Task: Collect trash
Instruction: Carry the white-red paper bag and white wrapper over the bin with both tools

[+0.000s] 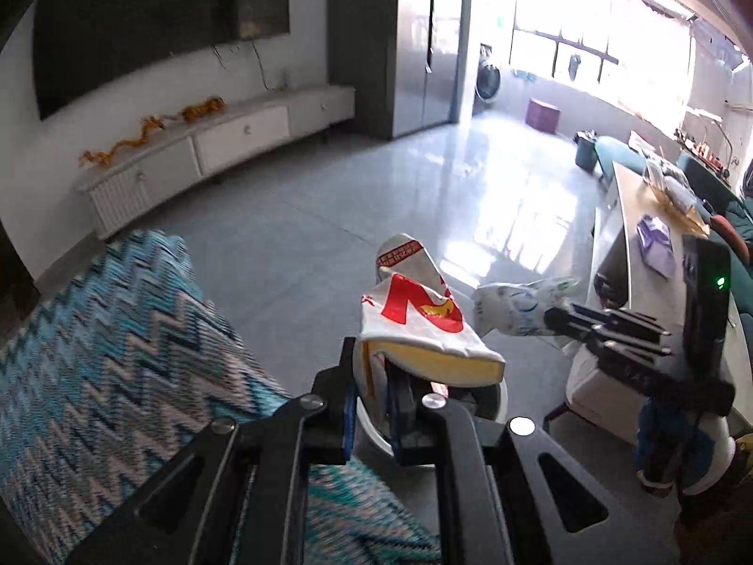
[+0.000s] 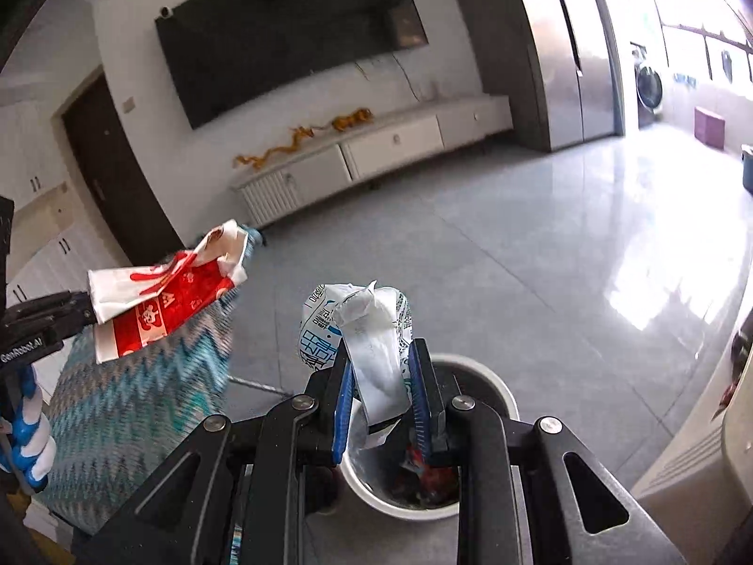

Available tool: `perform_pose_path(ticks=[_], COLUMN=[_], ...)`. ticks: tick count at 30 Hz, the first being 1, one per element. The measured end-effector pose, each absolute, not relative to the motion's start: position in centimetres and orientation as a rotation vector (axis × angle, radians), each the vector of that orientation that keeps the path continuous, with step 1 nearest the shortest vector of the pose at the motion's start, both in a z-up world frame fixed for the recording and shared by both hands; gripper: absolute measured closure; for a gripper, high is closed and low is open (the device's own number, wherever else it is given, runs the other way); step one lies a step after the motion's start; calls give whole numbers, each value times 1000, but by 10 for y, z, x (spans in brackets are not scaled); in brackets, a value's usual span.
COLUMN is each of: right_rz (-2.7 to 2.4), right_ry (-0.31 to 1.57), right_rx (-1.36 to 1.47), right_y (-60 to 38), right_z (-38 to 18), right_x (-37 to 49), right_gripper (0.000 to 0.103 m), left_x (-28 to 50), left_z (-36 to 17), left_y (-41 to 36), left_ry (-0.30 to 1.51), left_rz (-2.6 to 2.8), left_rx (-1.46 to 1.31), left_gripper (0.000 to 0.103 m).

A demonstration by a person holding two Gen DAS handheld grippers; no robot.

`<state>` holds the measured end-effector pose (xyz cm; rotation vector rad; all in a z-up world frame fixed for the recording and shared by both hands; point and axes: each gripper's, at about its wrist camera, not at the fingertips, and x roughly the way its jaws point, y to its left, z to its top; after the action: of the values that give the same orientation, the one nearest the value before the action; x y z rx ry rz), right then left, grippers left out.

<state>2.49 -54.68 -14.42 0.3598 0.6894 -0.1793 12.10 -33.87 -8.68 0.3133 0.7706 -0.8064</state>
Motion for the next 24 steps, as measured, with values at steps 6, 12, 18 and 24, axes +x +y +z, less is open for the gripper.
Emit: perform_pose_path(ticks=[6, 12, 18, 24], right_rz=[-205, -241, -254, -288], right_ry=[805, 883, 934, 965], right_rx=[421, 452, 454, 469], right_y=[-562, -577, -585, -590], right_z=[-198, -235, -259, -278], right_x=[38, 53, 71, 74], right_gripper=[81, 81, 75, 53], left_x=[139, 151, 163, 174], left_z=[-132, -169, -193, -210], left_y=[-372, -408, -426, -426], left_ry=[948, 1058, 1120, 1161], left_rz=[-846, -866, -844, -843], left_rx=[300, 294, 288, 281], left_gripper=[93, 93, 92, 91])
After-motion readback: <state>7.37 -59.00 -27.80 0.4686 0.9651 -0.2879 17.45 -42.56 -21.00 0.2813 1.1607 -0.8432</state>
